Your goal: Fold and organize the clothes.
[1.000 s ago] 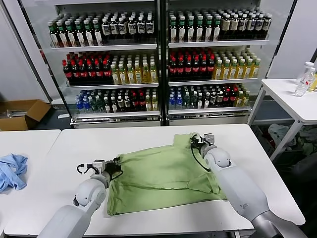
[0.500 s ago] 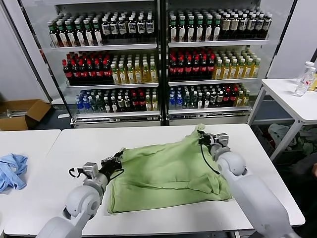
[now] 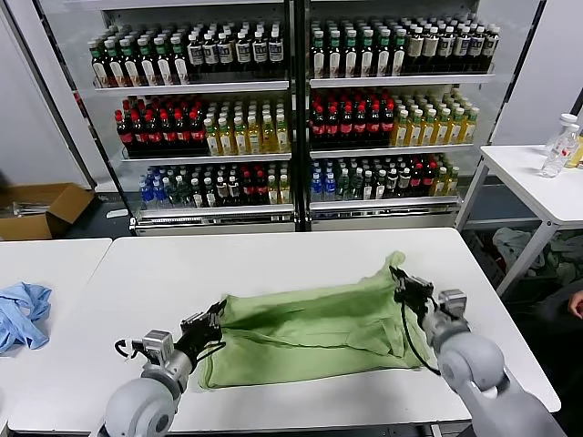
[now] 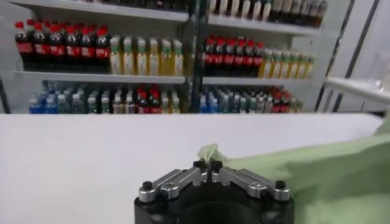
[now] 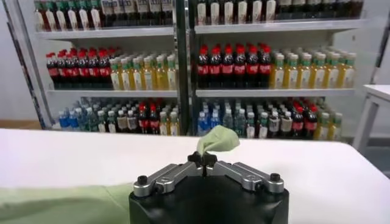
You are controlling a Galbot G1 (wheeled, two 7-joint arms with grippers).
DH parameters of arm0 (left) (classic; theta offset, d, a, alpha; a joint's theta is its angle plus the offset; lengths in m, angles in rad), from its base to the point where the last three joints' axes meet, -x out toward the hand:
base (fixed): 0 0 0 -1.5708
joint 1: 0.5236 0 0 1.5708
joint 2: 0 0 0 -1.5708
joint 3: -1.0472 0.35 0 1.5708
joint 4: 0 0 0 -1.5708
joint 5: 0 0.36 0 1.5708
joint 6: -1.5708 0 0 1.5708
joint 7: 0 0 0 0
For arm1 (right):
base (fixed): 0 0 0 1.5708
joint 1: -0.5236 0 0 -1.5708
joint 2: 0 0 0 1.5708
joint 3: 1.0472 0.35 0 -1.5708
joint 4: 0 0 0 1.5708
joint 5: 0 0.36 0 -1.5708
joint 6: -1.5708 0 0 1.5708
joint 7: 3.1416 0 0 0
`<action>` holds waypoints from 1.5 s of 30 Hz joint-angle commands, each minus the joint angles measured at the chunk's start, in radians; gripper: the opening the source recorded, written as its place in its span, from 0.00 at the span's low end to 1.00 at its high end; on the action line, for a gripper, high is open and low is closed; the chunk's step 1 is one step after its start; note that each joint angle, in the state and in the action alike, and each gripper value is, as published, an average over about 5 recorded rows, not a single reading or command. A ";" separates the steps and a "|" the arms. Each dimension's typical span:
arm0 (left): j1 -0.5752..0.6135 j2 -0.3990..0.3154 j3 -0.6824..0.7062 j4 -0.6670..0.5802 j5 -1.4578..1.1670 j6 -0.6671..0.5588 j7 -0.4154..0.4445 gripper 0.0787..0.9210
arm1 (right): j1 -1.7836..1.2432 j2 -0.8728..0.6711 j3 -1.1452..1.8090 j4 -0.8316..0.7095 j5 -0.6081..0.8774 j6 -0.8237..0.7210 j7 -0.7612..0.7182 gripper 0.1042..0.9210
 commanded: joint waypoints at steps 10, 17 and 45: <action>0.133 -0.118 0.014 -0.028 0.370 -0.042 -0.095 0.21 | -0.172 0.016 0.048 0.106 -0.079 -0.062 0.012 0.24; 0.191 -0.215 0.020 -0.014 0.472 0.006 -0.168 0.46 | -0.218 0.023 0.067 0.131 -0.103 -0.055 0.005 0.48; 0.135 -0.062 -0.236 0.017 -0.112 0.066 -0.104 0.17 | -0.217 -0.010 0.084 0.170 -0.092 -0.043 0.008 0.88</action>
